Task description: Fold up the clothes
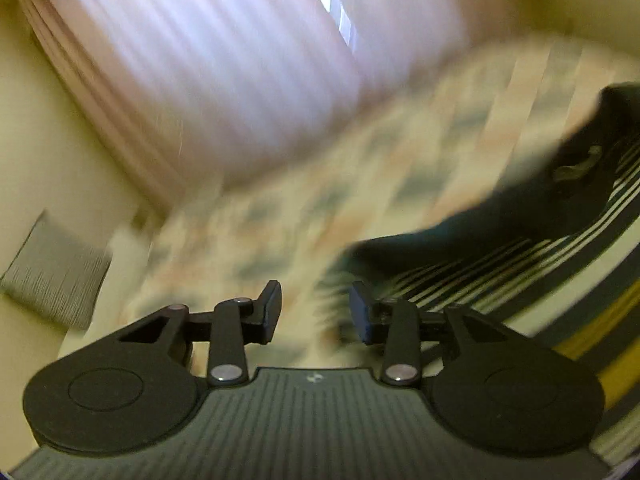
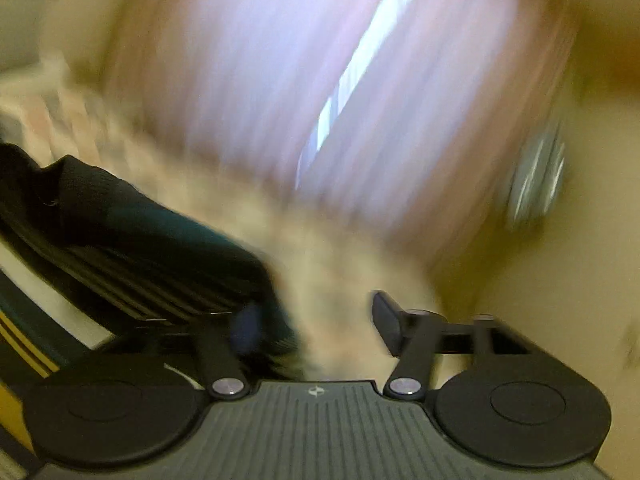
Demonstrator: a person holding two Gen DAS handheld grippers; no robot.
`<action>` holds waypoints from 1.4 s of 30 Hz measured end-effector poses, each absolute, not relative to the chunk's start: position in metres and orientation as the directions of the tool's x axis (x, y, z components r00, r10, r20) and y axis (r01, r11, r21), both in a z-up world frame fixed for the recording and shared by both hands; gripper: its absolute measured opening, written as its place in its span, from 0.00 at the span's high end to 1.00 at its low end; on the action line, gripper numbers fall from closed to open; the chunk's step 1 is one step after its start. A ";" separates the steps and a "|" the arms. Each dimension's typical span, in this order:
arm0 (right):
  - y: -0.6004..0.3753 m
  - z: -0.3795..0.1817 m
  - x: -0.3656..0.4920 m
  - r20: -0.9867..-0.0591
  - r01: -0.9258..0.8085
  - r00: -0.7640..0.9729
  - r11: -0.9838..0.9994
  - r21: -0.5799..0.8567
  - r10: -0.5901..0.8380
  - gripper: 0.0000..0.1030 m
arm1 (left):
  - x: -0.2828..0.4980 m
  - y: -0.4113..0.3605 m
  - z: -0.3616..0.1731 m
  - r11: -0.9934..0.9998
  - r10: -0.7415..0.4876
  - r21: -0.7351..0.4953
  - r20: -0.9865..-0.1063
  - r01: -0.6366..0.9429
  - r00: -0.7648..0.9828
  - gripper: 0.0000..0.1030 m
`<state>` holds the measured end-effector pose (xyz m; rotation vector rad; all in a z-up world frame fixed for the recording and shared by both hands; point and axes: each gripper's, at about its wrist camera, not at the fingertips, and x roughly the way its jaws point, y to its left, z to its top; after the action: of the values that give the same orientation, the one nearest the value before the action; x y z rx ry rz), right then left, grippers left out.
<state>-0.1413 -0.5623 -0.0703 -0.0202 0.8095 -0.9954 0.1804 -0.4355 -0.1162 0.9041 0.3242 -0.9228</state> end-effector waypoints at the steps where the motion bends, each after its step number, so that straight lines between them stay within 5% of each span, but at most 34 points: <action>1: -0.579 -0.090 -0.145 -0.649 0.752 0.279 0.581 -0.312 -0.708 0.50 | 0.183 -0.440 -0.140 0.278 -0.498 0.533 -0.631 0.799 0.595 0.66; 5: -0.594 -0.166 -0.202 -0.753 0.791 0.366 0.609 -0.057 -0.546 0.39 | 0.184 -0.381 -0.219 0.332 -0.390 0.382 -0.777 0.863 0.494 0.60; 12: -0.513 -0.293 -0.341 -0.919 0.889 0.350 0.373 0.265 -0.182 0.38 | 0.125 -0.197 -0.306 0.576 -0.192 0.096 -0.949 0.812 0.248 0.60; 18: -0.414 -0.322 -0.389 -0.952 0.888 0.269 0.419 0.188 -0.144 0.38 | 0.092 -0.138 -0.316 0.663 -0.191 -0.042 -0.975 0.747 0.114 0.60; 21: -0.420 -0.354 -0.403 -0.944 0.936 0.312 0.205 0.286 -0.109 0.38 | 0.092 -0.153 -0.314 0.644 -0.201 -0.053 -0.974 0.763 0.101 0.60; 23: -0.430 -0.373 -0.411 -0.905 0.909 0.415 0.021 0.415 -0.095 0.67 | 0.093 -0.162 -0.316 0.635 -0.216 -0.061 -0.971 0.770 0.101 0.60; 24: -0.435 -0.380 -0.413 -0.878 0.877 0.473 -0.052 0.477 -0.078 0.93 | 0.093 -0.166 -0.315 0.631 -0.224 -0.060 -0.969 0.774 0.107 0.60; 26: -0.449 -0.373 -0.404 -0.854 0.853 0.518 -0.042 0.520 -0.049 0.93 | 0.092 -0.173 -0.312 0.619 -0.238 -0.056 -0.964 0.783 0.120 0.60; 30: -0.490 -0.293 -0.416 -0.858 0.856 0.498 0.228 0.463 -0.128 0.94 | 0.094 -0.174 -0.293 0.612 -0.273 -0.052 -0.951 0.789 0.148 0.60; 35: -0.551 -0.204 -0.489 -0.887 0.913 0.308 0.369 0.175 -0.343 0.94 | 0.097 -0.165 -0.285 0.641 -0.275 -0.049 -0.946 0.766 0.170 0.60; 37: -0.576 -0.209 -0.510 -0.903 0.932 0.191 0.359 0.044 -0.385 0.93 | 0.095 -0.160 -0.288 0.646 -0.269 -0.052 -0.949 0.761 0.163 0.59; 39: -0.594 -0.233 -0.525 -0.923 0.949 0.082 0.312 -0.042 -0.376 0.74 | 0.093 -0.154 -0.294 0.646 -0.245 -0.043 -0.957 0.762 0.155 0.58; 42: -0.588 -0.274 -0.521 -0.940 0.964 -0.062 0.224 -0.144 -0.336 0.69 | 0.096 -0.139 -0.298 0.673 -0.223 -0.037 -0.962 0.738 0.156 0.56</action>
<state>-0.5207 -0.5877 -0.2737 0.7346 1.1423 -1.2382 0.0956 -0.1386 -0.2977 0.5087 1.2327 -0.7327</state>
